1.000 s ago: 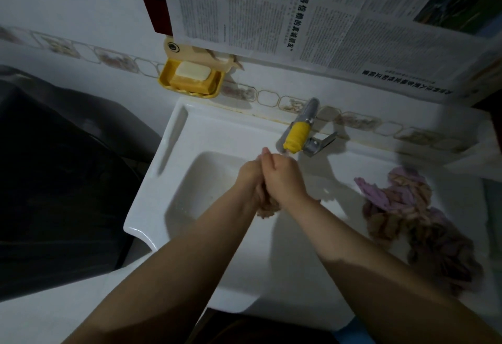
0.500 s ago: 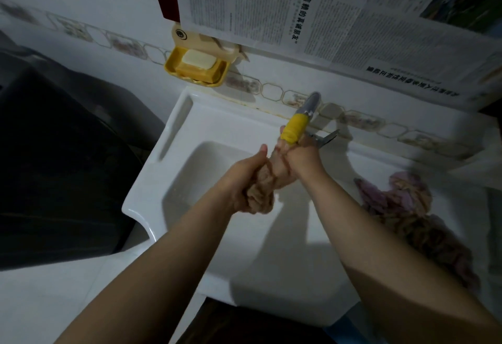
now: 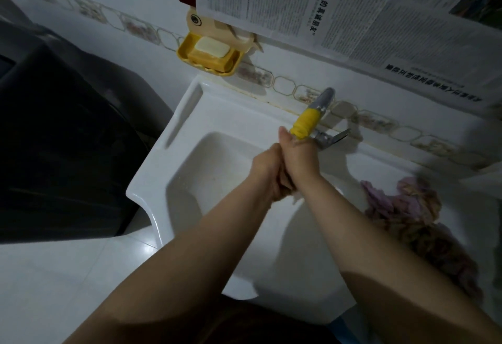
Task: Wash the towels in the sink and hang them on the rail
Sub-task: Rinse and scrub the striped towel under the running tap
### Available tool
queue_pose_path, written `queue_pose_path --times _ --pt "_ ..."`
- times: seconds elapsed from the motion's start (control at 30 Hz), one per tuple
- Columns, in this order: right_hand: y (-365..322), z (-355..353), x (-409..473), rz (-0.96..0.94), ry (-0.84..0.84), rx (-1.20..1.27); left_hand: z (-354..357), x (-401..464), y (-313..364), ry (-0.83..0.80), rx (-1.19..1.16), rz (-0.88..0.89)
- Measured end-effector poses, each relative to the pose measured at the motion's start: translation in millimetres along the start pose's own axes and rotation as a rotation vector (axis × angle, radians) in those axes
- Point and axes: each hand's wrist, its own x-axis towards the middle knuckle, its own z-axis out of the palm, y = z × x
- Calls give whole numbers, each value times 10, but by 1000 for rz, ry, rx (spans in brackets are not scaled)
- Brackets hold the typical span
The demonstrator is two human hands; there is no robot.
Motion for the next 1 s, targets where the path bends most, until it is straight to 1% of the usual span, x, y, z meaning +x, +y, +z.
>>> queue_pose_path --times 0.03,0.07,0.13,0.17,0.2,0.23,0.3,0.33,0.37,0.4,0.47,0.5,0.53,0.57,0.63,0.67,0.7,0.73,0.8,0.83,0.9,0.93,0.97,1.0 --pt "10 -3 48 33 34 34 31 12 -2 2 10 0" --pt "-5 5 9 8 40 31 13 44 2 21 51 42" --pt "-16 84 -185 -162 -25 -77 -75 83 40 44 35 117" --pt "-13 124 -273 -252 -57 -149 -121 100 56 62 17 122" --pt "-11 126 -286 -270 -50 -199 -129 120 31 60 28 106" --pt "5 100 -208 -218 -24 -206 -104 97 16 39 36 66" --pt "22 21 13 -46 18 -146 -5 29 -26 -20 47 -6" --pt "34 8 53 -9 35 -134 17 27 -46 -30 56 -4" --pt "27 26 11 -40 34 -143 7 38 -43 -29 43 12" --pt "17 75 -70 -121 18 -170 -32 73 -22 -6 29 37" --pt "-5 148 -259 -276 -8 -236 -138 97 4 -18 -45 59" --pt "-22 125 -275 -301 5 -262 -157 66 16 -31 -59 51" --pt "-7 82 -195 -273 18 -270 -152 38 16 -60 -30 13" --pt "41 29 -66 -196 13 -257 -137 6 18 -105 -20 -50" --pt "139 -99 123 -16 -99 -161 -122 -31 12 -233 57 -148" --pt "175 -144 155 37 -159 -78 -157 -44 17 -277 134 -149" --pt "209 -159 170 65 -189 5 -207 -61 28 -289 210 -111" --pt "218 -173 172 70 -204 63 -281 -41 40 -276 290 -39" --pt "137 -238 99 54 -248 69 -423 -36 78 -263 519 77" --pt "93 -262 67 35 -280 62 -481 -34 96 -282 657 112" --pt "69 -298 41 -16 -370 66 -552 -2 118 -372 904 171" --pt "45 -300 16 -44 -413 45 -569 22 137 -372 985 212" --pt "34 -300 -2 -65 -448 28 -586 34 160 -349 1010 268" --pt "50 -287 -1 -95 -457 21 -593 23 191 -319 964 327"
